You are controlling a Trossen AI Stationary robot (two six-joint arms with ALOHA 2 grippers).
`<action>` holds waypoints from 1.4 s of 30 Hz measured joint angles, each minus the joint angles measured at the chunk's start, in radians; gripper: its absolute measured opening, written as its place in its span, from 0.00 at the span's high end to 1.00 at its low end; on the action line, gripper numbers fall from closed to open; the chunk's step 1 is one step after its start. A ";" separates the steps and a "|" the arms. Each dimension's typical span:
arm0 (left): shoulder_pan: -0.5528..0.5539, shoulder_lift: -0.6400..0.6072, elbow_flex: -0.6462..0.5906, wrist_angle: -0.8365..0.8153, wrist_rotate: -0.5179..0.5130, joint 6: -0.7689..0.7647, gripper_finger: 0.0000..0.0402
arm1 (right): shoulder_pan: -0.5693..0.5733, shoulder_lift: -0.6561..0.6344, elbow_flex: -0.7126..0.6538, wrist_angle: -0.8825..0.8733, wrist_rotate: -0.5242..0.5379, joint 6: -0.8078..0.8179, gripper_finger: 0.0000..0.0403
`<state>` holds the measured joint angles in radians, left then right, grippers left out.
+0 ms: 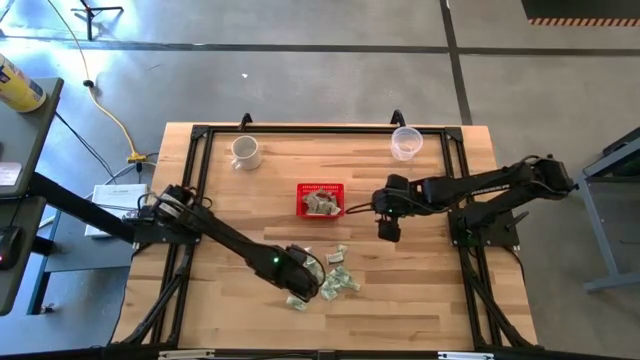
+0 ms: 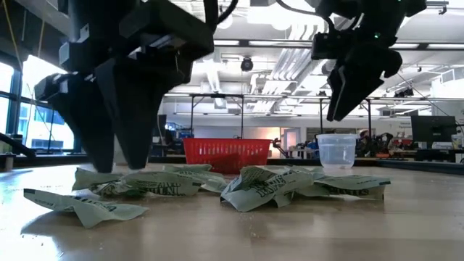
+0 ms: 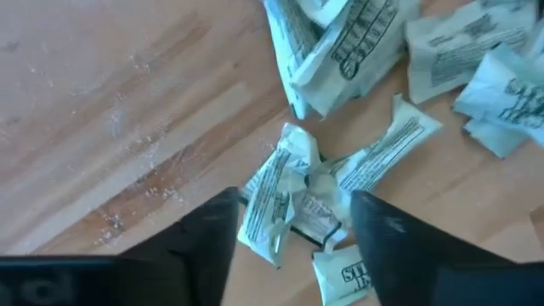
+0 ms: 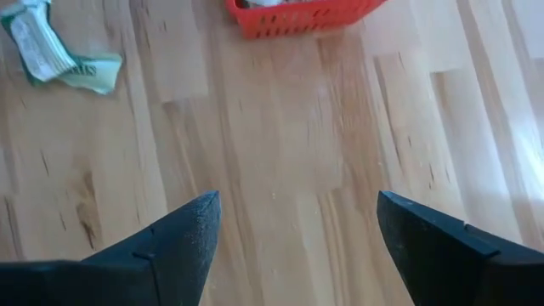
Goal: Pick and place items into bin
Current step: Put the stevia packet into the red bin
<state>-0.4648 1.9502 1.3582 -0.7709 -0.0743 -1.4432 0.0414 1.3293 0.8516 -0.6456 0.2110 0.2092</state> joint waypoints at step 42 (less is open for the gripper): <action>0.427 -0.130 0.132 -0.190 -0.009 0.761 0.93 | -0.050 -0.013 0.000 0.016 0.064 0.042 0.24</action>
<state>-0.0381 1.8202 1.4905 -0.9610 -0.0833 -0.6827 -0.0082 1.3158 0.8516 -0.6300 0.2750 0.2509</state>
